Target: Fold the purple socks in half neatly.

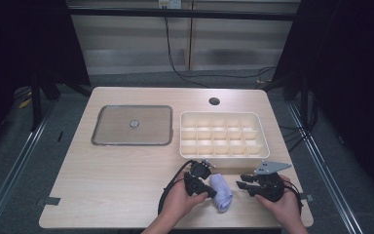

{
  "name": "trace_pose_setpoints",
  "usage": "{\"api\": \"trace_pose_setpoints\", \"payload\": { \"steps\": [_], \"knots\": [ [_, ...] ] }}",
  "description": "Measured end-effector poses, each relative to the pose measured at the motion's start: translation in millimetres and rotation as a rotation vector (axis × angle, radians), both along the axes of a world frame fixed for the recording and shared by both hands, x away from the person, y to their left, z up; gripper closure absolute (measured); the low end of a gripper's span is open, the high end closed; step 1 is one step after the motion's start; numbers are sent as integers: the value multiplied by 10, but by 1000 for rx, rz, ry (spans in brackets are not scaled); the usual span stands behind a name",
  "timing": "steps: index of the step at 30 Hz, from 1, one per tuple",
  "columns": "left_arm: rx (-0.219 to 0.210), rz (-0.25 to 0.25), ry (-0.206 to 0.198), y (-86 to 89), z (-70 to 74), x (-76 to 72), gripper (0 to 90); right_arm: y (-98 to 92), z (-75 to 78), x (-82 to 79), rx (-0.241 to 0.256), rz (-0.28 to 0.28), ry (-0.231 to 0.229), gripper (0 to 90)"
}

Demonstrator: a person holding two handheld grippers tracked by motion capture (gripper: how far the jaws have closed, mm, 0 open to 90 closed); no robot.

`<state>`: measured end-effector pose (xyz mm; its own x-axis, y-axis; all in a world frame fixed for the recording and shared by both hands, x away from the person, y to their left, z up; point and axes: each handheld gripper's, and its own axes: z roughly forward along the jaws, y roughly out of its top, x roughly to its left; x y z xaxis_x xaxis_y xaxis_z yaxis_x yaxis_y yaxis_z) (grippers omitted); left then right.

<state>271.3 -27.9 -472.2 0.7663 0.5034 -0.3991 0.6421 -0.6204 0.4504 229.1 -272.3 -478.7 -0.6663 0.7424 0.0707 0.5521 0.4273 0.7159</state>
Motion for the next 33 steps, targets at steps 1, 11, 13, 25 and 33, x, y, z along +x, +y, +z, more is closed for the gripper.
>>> {"api": "trace_pose_setpoints", "payload": {
  "steps": [1, 11, 13, 25, 33],
  "knots": [
    [-1, -8, -3, -12, -7, 2, 769, -6, -3, 1, 1, -7, 2, 673],
    [-23, -44, -38, 22, -39, -21, 692, -83, -17, 16, 11, -53, 25, 665],
    [-36, -48, -66, 94, -18, -13, 637, -74, -28, 17, 13, -56, 34, 657],
    [5, 10, -255, 592, -17, 36, 437, -54, 136, 52, 28, -81, 69, 611],
    [29, 35, -315, 840, -84, 62, 377, -52, 255, 67, 1, -82, 110, 581]
  ]
}}
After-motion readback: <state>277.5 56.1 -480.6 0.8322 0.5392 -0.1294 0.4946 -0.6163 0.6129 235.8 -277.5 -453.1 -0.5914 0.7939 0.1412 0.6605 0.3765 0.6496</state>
